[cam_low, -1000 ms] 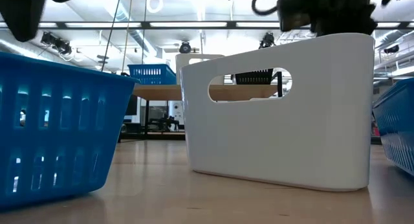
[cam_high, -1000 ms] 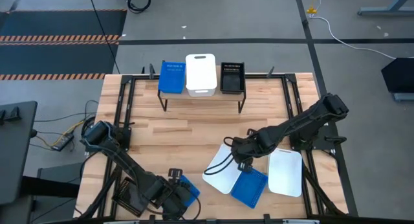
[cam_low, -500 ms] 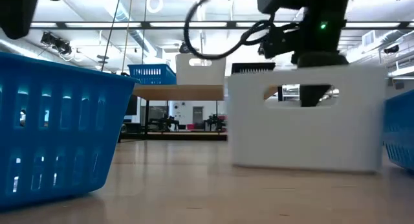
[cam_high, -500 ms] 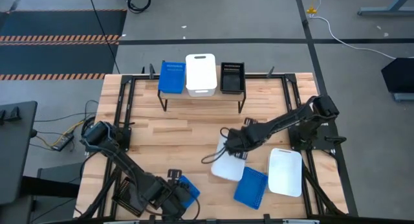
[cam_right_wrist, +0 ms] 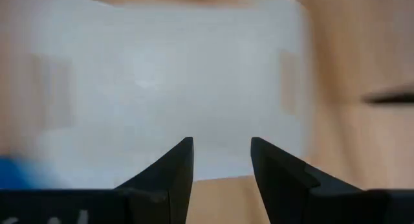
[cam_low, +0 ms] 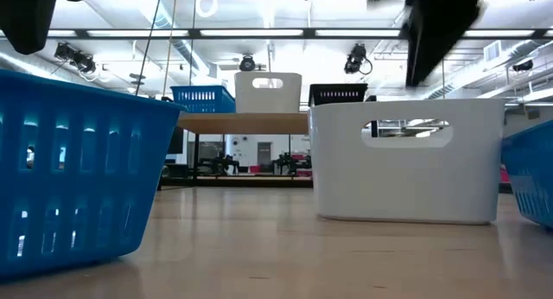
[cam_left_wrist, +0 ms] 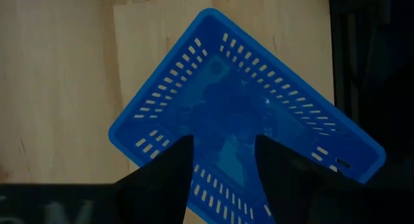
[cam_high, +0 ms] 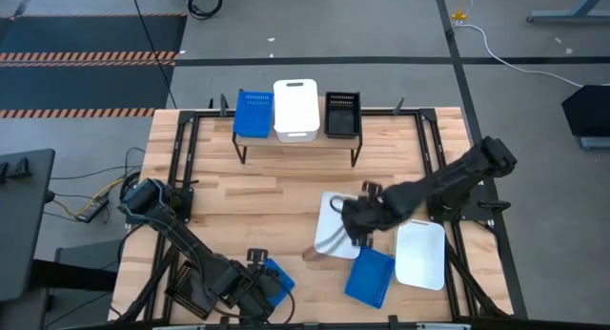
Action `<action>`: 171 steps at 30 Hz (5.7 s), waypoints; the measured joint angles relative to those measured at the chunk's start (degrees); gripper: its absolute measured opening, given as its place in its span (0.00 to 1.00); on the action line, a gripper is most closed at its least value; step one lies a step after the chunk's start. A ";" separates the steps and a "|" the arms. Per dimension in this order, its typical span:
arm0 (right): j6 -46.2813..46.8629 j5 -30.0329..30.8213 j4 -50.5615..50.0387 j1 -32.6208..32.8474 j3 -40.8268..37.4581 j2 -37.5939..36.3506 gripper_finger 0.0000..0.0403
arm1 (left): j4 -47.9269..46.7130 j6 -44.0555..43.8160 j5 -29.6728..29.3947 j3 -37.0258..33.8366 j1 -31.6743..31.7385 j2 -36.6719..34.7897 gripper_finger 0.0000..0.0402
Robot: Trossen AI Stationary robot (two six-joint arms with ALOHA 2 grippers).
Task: Stack baskets on shelf by color
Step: Stack the center white bin into the white bin on the shelf, then stack the bottom left blue bin into the blue bin on the shelf
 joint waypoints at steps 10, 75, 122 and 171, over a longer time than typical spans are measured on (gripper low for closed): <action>2.13 -1.82 7.14 12.45 5.74 7.69 0.40 | 0.02 -1.71 0.00 0.00 0.02 0.03 0.43; -53.67 1.43 -18.93 -18.17 61.21 17.28 0.03 | 0.08 -5.24 0.04 0.02 -0.09 0.03 0.43; -57.15 -21.46 -18.07 -45.12 59.00 21.74 0.26 | 1.89 -18.78 -2.42 0.02 5.31 0.03 0.43; -36.57 -26.51 -13.41 -21.92 39.76 19.15 0.29 | 6.99 -5.61 8.17 -0.02 -5.44 0.03 0.43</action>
